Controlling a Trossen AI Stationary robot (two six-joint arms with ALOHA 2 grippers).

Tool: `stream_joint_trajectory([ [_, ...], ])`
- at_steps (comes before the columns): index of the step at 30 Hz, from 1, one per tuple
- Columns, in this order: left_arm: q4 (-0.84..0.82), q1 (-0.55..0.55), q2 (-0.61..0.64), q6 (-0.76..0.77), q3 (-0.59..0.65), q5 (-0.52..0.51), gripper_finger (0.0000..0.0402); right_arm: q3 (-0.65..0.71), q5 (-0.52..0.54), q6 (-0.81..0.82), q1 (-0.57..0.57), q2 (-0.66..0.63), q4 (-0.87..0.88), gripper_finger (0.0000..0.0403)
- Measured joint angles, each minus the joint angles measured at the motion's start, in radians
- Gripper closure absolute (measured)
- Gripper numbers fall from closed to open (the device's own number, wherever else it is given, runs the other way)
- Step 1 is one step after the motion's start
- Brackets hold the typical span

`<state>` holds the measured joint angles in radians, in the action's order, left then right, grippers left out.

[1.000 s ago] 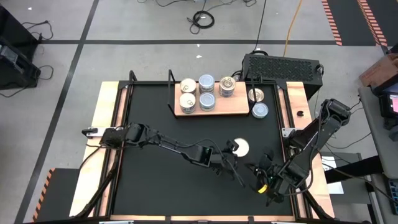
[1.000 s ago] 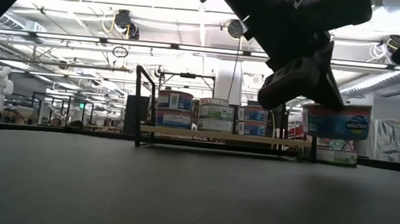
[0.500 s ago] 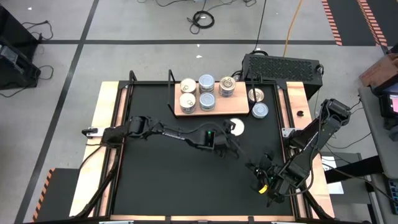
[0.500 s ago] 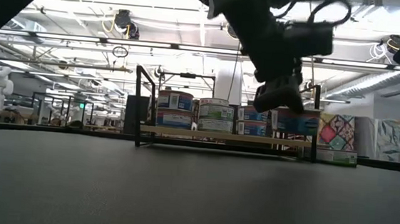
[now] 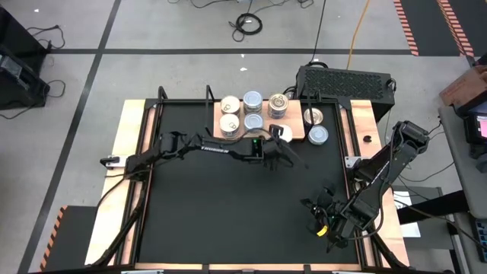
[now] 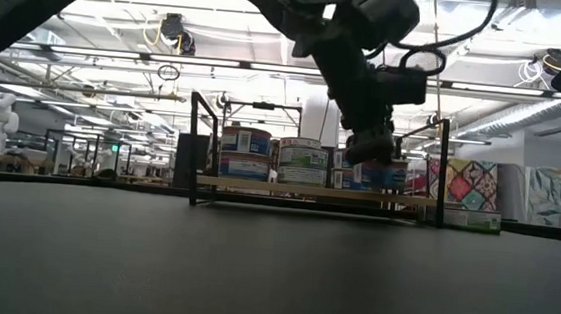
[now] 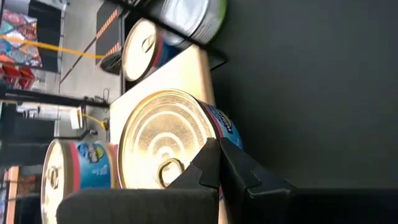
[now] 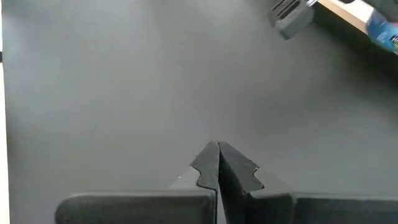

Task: Stack canned seafood by type on shelf
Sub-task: Put the bottom blue tuna can on the shelf, then move the cans to the middle right of the table

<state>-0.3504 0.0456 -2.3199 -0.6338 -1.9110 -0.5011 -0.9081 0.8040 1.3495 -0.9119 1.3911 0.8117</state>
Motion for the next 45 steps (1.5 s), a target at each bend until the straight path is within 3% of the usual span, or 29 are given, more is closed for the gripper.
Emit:
stream_joint_trajectory([
  [7,-0.001,0.071,0.0,0.001,0.0,0.088,0.0402,0.0,0.001,0.0,0.001,0.0,0.002,0.0403],
  [25,-0.002,0.121,0.001,0.0,-0.002,0.134,0.04,0.0,0.002,0.004,0.0,0.0,0.001,0.0403],
  [37,-0.002,0.121,0.001,-0.001,-0.002,0.128,0.0317,0.0,0.001,0.008,0.0,0.0,0.001,0.0403],
  [45,-0.062,0.067,0.001,0.032,-0.038,0.051,0.0255,0.0,0.0,0.006,0.0,0.0,0.001,0.0403],
])
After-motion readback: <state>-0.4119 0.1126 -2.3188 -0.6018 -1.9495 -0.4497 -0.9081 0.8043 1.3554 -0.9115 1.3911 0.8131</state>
